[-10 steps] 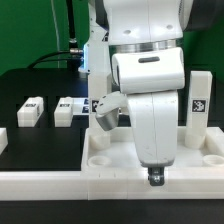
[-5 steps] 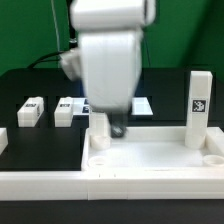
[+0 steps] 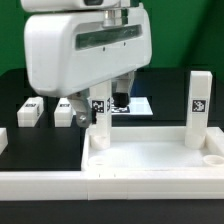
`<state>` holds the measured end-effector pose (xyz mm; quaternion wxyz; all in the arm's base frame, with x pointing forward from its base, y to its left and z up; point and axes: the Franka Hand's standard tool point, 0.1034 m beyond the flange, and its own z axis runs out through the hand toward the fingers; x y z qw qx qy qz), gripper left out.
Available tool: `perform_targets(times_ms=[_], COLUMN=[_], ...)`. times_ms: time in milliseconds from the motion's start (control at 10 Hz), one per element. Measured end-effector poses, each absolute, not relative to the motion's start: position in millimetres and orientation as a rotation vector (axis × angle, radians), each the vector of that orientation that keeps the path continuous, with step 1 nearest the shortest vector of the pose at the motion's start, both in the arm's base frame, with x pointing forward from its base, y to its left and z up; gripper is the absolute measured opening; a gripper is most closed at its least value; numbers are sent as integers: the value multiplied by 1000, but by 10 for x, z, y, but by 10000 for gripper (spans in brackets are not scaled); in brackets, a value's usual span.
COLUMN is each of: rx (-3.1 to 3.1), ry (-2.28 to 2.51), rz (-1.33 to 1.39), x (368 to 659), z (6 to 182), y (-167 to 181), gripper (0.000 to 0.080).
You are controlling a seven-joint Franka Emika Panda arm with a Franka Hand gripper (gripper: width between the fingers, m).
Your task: Assemble desk
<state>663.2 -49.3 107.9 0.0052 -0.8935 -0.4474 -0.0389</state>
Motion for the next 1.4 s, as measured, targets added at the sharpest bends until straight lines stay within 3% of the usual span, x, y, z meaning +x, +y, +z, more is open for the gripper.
perform_targets(times_ms=[400, 900, 1100, 1300, 1400], rx=[-2962, -3022, -2967, -2839, -2854], ry=[-838, -288, -1, 362, 364], rz=[-95, -65, -18, 176, 149], x=[6101, 6074, 5837, 5521, 5577], z=[1153, 1077, 1083, 1069, 1071], y=[-1298, -1246, -1575, -1626, -1650], gripper=[649, 649, 649, 649, 649])
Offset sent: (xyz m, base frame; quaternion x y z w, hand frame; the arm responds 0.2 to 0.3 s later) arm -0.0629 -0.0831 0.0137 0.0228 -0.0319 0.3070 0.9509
